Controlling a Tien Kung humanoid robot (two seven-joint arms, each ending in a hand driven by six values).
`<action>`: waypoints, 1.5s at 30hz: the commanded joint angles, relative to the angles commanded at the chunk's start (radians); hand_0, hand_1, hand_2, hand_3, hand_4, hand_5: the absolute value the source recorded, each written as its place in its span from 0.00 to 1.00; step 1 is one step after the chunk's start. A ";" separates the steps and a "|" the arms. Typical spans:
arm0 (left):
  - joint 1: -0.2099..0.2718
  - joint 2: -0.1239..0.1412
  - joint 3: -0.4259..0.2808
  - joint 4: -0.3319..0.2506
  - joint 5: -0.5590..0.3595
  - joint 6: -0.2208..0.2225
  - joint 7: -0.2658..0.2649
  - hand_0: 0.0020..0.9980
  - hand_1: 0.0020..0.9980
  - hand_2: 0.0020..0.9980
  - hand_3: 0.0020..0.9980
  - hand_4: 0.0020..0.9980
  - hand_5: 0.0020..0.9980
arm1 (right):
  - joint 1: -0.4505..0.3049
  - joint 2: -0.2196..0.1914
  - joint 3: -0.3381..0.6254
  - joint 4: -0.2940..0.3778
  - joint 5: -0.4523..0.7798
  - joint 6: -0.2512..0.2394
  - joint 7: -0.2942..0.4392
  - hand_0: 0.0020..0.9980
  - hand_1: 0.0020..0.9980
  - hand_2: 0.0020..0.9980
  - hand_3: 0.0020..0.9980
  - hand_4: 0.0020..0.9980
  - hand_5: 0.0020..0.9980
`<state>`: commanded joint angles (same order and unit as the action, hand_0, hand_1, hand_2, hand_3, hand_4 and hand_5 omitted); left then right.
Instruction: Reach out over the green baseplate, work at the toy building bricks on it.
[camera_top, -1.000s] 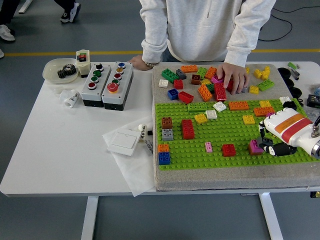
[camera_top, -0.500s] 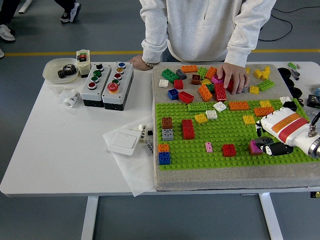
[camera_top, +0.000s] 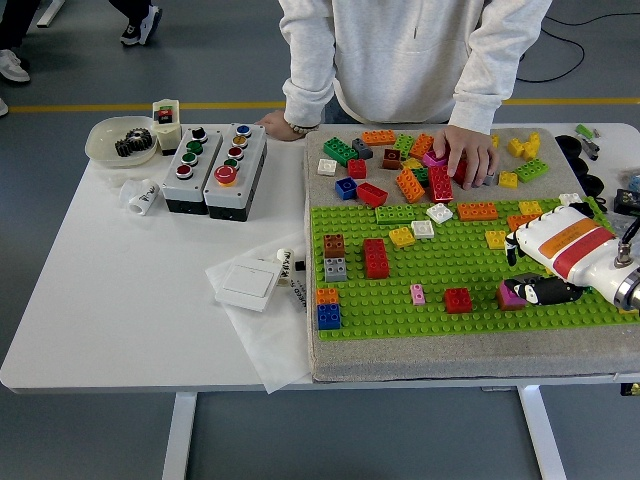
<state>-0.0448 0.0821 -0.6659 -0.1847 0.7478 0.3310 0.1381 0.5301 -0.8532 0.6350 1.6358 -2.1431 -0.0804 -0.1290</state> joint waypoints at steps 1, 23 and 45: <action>0.000 0.000 0.000 0.000 0.000 0.000 0.000 0.72 0.73 0.78 0.61 0.65 0.63 | -0.001 -0.001 0.003 0.004 0.000 0.001 0.000 0.44 0.46 0.53 0.51 0.81 0.41; -0.006 0.000 0.003 0.001 -0.005 0.000 -0.003 0.72 0.73 0.78 0.61 0.65 0.64 | -0.099 -0.034 0.134 -0.051 -0.009 0.019 0.117 0.72 0.71 0.78 0.83 1.00 0.48; -0.001 -0.001 -0.018 -0.002 0.040 -0.005 0.015 0.72 0.73 0.78 0.61 0.65 0.63 | -0.035 0.035 0.042 -0.204 0.064 -0.018 0.189 0.63 0.60 0.63 0.56 0.78 0.33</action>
<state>-0.0457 0.0809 -0.6839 -0.1865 0.7874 0.3263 0.1534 0.4956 -0.8187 0.6767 1.4320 -2.0793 -0.0986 0.0599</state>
